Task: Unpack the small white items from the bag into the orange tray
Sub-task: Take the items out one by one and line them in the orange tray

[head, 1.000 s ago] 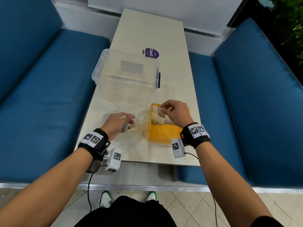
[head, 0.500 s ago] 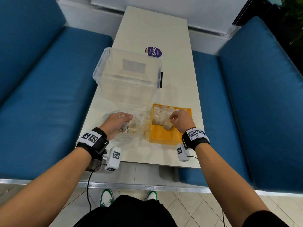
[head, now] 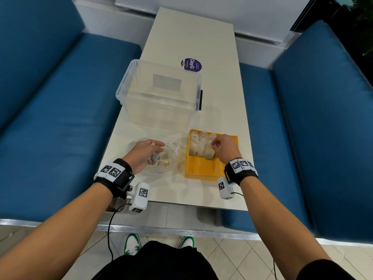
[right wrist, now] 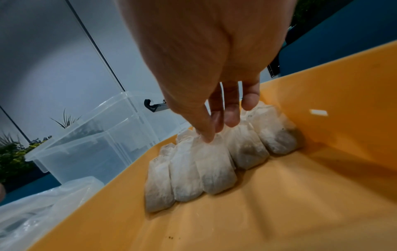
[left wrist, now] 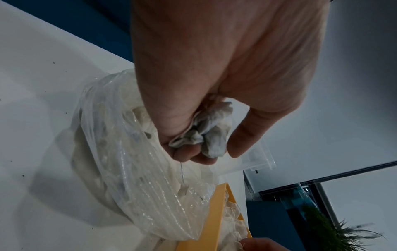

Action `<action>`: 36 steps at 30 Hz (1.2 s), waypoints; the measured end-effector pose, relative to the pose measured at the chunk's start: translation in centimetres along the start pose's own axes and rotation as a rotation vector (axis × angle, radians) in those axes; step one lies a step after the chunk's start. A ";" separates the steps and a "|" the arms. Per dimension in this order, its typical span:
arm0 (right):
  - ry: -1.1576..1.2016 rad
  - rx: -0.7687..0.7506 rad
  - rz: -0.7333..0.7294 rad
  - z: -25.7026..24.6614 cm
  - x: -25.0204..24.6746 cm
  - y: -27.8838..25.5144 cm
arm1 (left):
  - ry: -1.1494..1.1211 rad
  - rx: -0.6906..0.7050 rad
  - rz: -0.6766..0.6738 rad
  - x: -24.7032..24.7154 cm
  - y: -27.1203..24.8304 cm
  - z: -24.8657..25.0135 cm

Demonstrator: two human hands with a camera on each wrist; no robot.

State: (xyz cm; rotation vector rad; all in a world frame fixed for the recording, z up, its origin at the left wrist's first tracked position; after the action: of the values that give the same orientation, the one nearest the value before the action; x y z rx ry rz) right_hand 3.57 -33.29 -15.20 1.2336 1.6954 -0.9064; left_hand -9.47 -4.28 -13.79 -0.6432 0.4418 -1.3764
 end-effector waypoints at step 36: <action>0.423 -0.274 -0.140 -16.8 -0.1 -3.3 | -0.008 0.138 -0.125 1.6 -0.7 1.0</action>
State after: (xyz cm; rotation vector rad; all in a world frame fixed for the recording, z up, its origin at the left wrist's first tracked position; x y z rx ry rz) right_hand -3.11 -19.08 -8.25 1.1860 2.1794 -0.4861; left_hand -9.13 -5.72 -12.43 -0.5708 0.3013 -1.5082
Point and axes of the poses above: each hand's wrist, its own y-axis towards the middle knuckle, its own x-axis out of the palm, z = x × y, the point moved 8 cm from there along y, towards the middle knuckle, and after that the axes turned 5 degrees about -x, right-handed, at the moved point
